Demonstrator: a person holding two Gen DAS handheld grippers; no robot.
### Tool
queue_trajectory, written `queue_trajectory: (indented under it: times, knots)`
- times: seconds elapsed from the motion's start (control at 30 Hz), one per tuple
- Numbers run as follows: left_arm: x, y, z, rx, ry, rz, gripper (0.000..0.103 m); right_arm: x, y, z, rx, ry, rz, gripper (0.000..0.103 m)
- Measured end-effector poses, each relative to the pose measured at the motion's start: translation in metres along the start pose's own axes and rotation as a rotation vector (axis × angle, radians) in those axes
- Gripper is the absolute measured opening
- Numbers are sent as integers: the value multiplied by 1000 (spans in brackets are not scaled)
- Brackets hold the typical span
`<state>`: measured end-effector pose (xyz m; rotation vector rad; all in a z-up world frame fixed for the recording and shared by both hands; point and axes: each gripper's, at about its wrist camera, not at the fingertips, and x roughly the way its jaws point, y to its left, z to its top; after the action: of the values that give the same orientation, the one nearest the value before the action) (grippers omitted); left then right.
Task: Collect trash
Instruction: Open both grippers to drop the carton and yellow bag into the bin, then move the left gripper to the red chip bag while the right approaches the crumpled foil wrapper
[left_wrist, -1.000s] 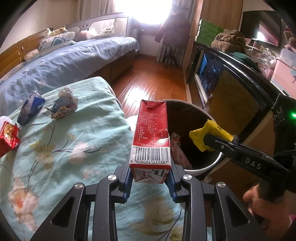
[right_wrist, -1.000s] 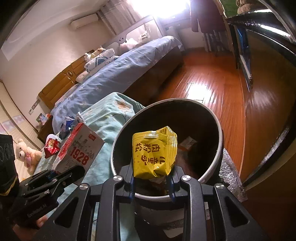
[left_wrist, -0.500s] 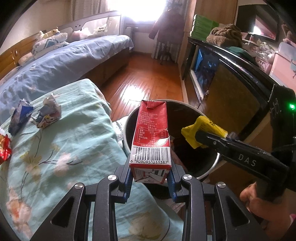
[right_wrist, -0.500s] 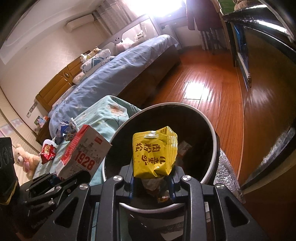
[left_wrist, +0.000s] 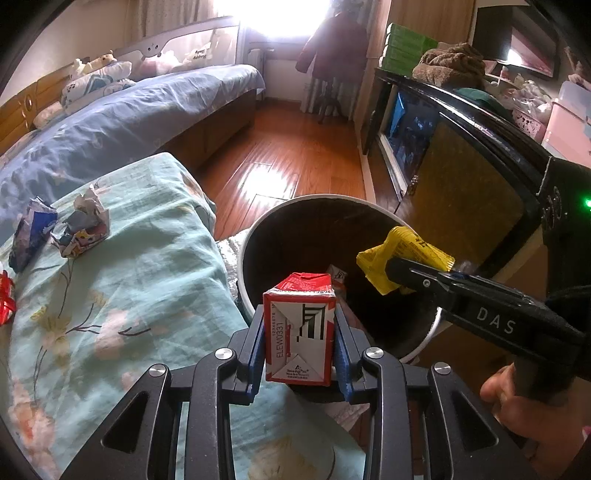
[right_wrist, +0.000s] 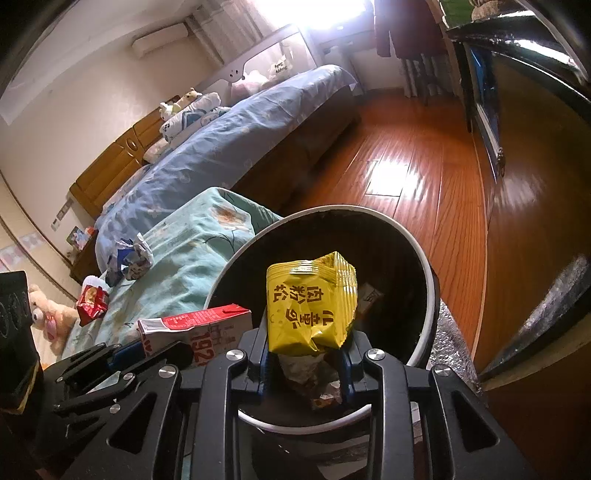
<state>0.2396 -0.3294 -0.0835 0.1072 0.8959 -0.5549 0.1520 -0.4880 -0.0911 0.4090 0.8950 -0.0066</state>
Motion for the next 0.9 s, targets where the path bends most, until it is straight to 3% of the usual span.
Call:
queue_trajectory:
  times: [0.2,0.33,0.47,0.53,0.73,0.9]
  knots:
    - [-8,5,-1,-25,-9,-11,35,0,2,1,-3,4,-5,46]
    - [-19,14,-6,-54,-26,-7,48,-2,2,-1,10,0,-3,59]
    - [-34,26,-16,-86,-45,-4,51,-6,7,-3,13,-8,3,66]
    - [-43,34,-23,-104,-56,8,54,-8,12,-5,10,-15,6,75]
    - [-69,64,-44,-185,-83,44,57,-13,35,-11,-3,-25,36,84]
    - [-88,87,-62,-228,-94,94,61,-9,65,-20,-42,-16,74,85]
